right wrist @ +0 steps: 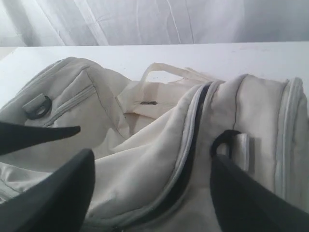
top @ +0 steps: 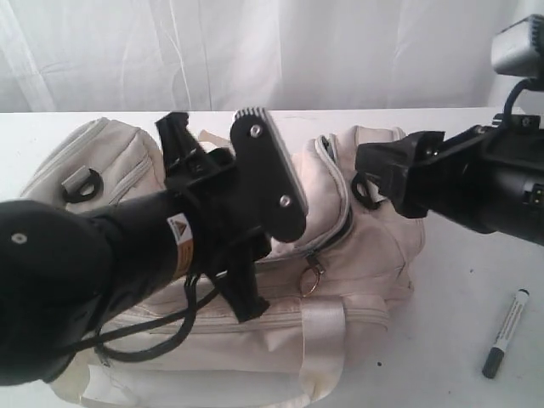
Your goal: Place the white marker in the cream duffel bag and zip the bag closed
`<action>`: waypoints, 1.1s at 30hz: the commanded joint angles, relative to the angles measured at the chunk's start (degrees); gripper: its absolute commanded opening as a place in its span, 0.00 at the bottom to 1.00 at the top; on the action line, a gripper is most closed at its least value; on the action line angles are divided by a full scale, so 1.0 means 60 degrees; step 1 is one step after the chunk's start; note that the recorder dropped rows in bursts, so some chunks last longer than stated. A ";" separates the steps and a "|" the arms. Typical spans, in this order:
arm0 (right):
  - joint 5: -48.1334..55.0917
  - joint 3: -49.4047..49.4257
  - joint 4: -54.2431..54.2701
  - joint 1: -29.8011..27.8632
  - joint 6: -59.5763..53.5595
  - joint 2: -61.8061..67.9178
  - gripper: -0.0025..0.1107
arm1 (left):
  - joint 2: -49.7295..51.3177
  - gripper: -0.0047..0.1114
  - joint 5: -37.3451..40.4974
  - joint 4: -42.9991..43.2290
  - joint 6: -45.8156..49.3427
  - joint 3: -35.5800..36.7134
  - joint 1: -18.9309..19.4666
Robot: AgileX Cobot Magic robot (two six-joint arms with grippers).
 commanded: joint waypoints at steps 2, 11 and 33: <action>-0.0051 -0.0017 0.0006 -0.0058 0.1147 0.0479 0.62 | -0.0093 0.54 0.0402 -0.1233 0.0106 0.0650 -0.0111; -0.0362 -0.0017 0.0006 -0.0120 0.2694 0.1016 0.62 | -0.0137 0.54 -0.0472 -0.1762 0.0290 0.0630 -0.0111; -0.0794 -0.0147 0.0021 -0.0115 0.3672 0.2632 0.68 | -0.0982 0.53 0.0529 -0.3357 0.2696 -0.0587 -0.0111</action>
